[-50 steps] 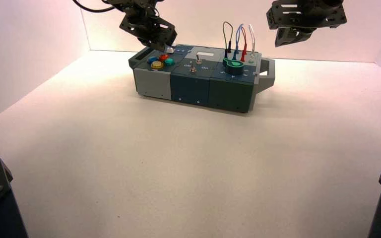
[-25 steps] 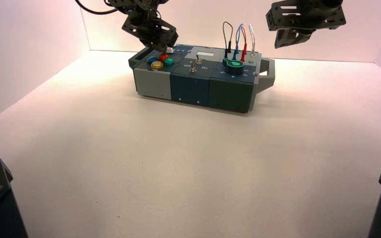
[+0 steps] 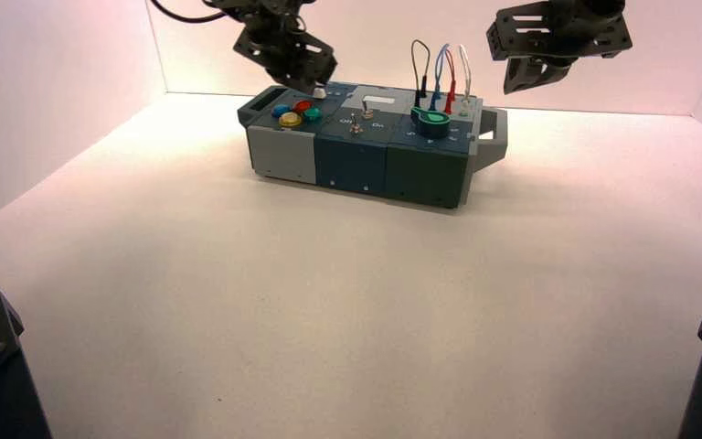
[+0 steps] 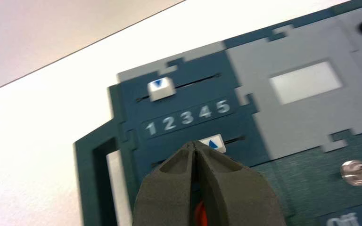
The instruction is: Move the bottom slider to position 5.
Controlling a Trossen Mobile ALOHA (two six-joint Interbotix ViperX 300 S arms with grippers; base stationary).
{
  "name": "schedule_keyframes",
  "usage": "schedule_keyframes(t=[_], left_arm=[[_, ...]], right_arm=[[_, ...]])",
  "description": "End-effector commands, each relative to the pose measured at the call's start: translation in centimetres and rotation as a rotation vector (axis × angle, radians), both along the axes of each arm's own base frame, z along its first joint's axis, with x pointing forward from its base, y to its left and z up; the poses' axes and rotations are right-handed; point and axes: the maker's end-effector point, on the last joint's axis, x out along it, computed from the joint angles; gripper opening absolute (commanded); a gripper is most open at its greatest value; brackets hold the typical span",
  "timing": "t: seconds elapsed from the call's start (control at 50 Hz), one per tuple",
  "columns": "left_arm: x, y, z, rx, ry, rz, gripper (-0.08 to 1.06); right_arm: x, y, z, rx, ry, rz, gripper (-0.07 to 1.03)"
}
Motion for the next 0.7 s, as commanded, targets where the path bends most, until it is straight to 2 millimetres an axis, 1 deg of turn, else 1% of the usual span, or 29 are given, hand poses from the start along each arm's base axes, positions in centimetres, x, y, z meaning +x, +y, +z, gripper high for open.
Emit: schedule_keyframes(t=[0.02, 0.16, 0.3, 0.7], left_arm=[[0.3, -1.9, 1.7, -0.013, -0.038, -0.035, -0.03], [0.0, -3.2, 1.3, -0.01, -0.023, -0.062, -0.03], [0.0, -4.1, 0.8, -0.006, -0.007, -0.078, -0.03], [0.1, -4.1, 0.7, -0.003, 0.001, -0.078, -0.03]], right_arm=[[0.9, 0.2, 1.3, 0.011, -0.038, -0.002, -0.02], [0.9, 0.2, 1.3, 0.011, -0.037, -0.003, -0.02], [0.9, 0.2, 1.4, 0.01, -0.039, -0.002, -0.02], [0.8, 0.2, 1.4, 0.011, -0.035, -0.003, -0.02]])
